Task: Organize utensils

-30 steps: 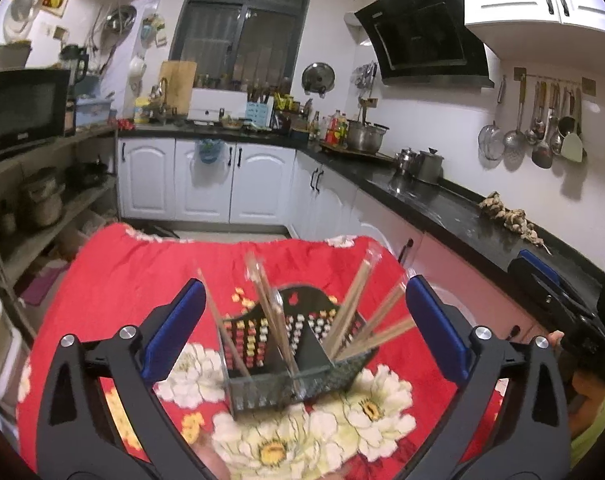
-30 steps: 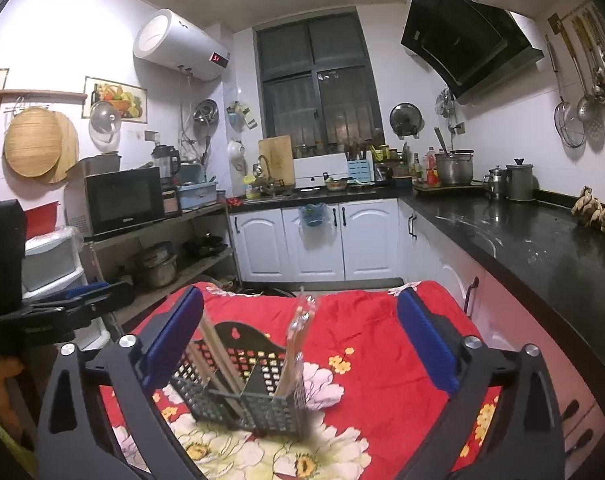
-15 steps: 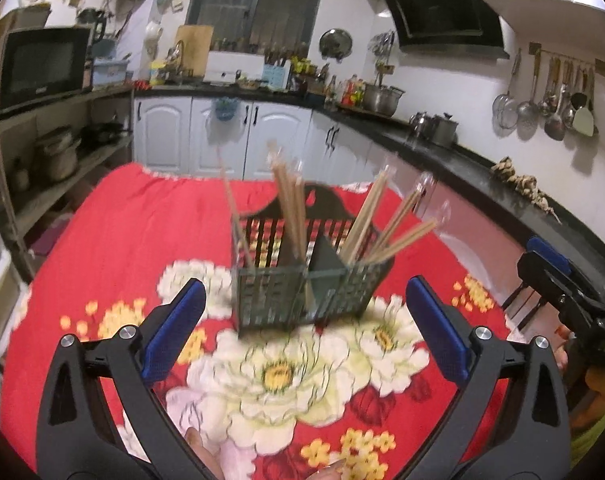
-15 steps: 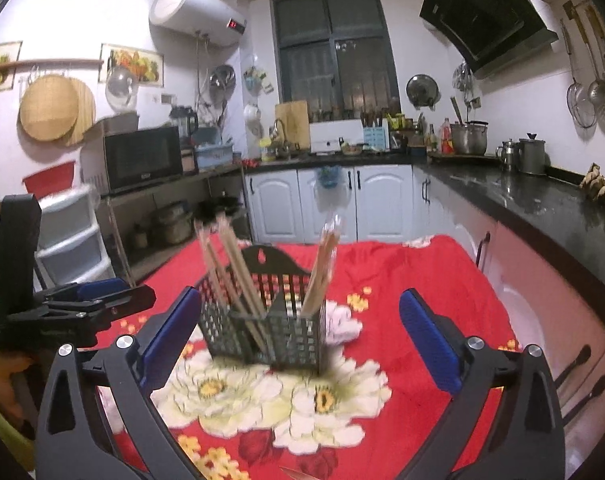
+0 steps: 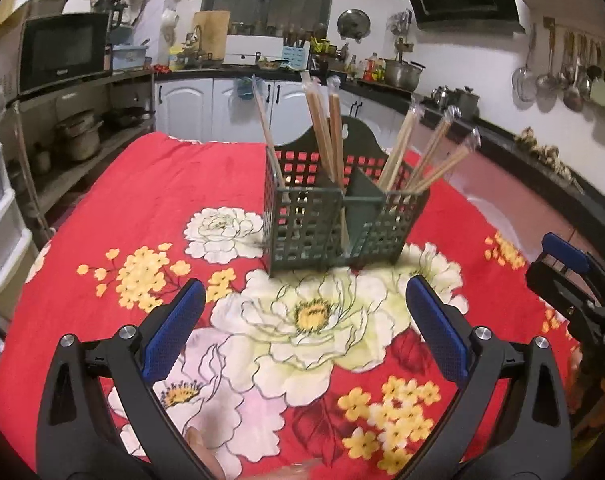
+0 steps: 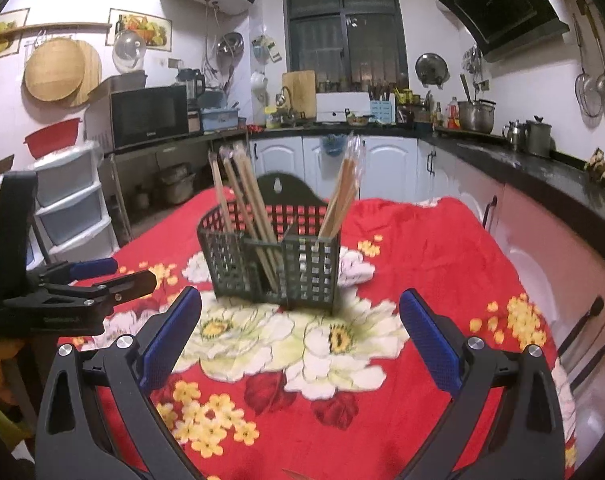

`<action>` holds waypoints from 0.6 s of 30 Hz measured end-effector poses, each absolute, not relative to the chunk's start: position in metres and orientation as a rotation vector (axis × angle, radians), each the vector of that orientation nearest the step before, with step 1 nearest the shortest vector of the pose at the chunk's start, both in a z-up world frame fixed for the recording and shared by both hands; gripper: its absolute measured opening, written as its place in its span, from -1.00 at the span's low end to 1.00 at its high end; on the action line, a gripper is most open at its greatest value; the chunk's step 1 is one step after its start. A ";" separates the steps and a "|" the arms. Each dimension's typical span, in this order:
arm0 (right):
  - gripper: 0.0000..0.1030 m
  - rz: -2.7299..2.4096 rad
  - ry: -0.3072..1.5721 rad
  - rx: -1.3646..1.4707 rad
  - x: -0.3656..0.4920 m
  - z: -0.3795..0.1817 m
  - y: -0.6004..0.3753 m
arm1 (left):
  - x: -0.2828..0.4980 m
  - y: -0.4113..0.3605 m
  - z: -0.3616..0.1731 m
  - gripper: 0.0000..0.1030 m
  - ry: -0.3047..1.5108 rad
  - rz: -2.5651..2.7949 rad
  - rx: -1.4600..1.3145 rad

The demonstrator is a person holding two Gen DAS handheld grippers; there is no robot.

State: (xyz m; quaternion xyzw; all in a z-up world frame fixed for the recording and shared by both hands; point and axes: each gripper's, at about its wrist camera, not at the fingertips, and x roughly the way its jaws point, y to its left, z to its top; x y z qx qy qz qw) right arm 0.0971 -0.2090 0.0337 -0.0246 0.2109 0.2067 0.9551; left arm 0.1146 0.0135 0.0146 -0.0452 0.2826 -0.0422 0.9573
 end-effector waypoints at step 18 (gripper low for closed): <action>0.88 0.325 0.131 -0.044 0.048 0.009 -0.224 | 0.079 -0.006 -0.014 0.80 0.384 -0.072 -0.081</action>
